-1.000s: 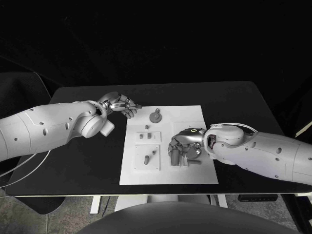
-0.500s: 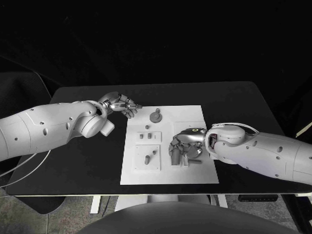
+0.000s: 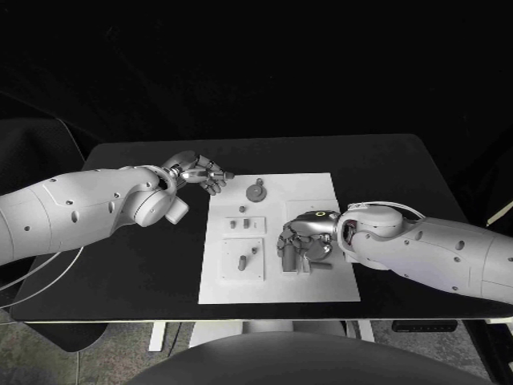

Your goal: Assemble the parts on the task board

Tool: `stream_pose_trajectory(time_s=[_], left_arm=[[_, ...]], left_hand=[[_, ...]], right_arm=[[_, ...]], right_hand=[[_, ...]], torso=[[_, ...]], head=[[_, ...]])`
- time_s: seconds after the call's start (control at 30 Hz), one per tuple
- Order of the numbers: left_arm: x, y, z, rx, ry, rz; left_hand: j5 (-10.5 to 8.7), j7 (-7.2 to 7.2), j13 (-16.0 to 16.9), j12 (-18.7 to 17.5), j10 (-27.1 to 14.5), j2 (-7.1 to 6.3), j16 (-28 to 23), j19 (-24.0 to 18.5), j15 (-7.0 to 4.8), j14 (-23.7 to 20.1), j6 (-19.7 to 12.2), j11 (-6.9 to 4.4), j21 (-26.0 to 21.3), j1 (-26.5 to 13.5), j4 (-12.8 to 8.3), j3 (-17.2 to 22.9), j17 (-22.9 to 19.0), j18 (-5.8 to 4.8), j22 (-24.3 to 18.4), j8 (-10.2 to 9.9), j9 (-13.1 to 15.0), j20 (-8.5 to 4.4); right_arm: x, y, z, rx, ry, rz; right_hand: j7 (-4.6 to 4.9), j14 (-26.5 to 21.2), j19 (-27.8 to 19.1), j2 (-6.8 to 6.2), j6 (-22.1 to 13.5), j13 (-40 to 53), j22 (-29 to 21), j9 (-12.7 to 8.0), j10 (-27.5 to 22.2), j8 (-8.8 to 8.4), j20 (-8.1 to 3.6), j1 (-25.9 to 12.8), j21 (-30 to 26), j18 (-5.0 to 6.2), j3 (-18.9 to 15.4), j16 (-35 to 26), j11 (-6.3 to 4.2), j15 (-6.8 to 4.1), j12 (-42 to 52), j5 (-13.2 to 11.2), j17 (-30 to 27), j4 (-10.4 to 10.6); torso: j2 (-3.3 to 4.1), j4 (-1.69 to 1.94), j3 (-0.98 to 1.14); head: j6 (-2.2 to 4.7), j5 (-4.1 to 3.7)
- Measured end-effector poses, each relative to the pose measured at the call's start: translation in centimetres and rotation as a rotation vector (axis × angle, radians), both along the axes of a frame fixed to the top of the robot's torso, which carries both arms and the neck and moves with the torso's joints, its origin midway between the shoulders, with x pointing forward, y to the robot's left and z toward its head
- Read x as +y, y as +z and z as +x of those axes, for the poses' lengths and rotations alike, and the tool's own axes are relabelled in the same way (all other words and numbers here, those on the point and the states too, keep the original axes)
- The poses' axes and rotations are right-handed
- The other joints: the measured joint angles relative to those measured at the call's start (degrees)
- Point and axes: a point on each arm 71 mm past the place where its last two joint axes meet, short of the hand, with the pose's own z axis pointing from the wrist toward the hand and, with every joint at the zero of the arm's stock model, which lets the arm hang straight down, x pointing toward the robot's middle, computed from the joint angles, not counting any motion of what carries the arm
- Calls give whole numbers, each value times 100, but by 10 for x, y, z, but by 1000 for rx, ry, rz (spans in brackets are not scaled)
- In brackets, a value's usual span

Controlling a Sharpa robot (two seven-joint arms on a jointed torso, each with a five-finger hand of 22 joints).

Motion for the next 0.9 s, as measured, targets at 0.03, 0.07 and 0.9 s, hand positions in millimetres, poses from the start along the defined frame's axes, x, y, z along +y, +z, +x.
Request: stream_pose_trajectory(time_s=[0.03,0.07,0.9], left_arm=[[0,0,0,0,0,0],[0,0,0,0,0,0],[1,0,1,2,3,3]], left_hand=[[0,0,0,0,0,0,0,0,0,0,0,0,0,0,0,0,0,-1,0,0,0,0],[0,0,0,0,0,0,0,0,0,0,0,0,0,0,0,0,0,0,0,0,0,0],[0,0,0,0,0,0,0,0,0,0,0,0,0,0,0,0,-4,0,4,0,0,0]], right_arm=[[0,0,0,1,0,0],[0,0,0,1,0,-1],[-3,-1,-2,14,-13,-28]], right_hand=[[0,0,0,8,0,2,-4,0,-18,0,0,-8,0,0,14,0,0,0,-17,-1,0,-6],[0,-25,-23,16,0,2,-4,0,-33,-3,0,-16,0,0,21,0,-11,0,-23,-4,0,-12],[-141,-268,-255,-158,-722,-195,-28,6,-326,-421,-10,-394,0,-90,137,0,40,63,-168,-4,-8,-35]], torso=[[0,0,-1],[0,0,-1],[1,1,-1]], head=[[0,0],[0,1],[0,-7]])
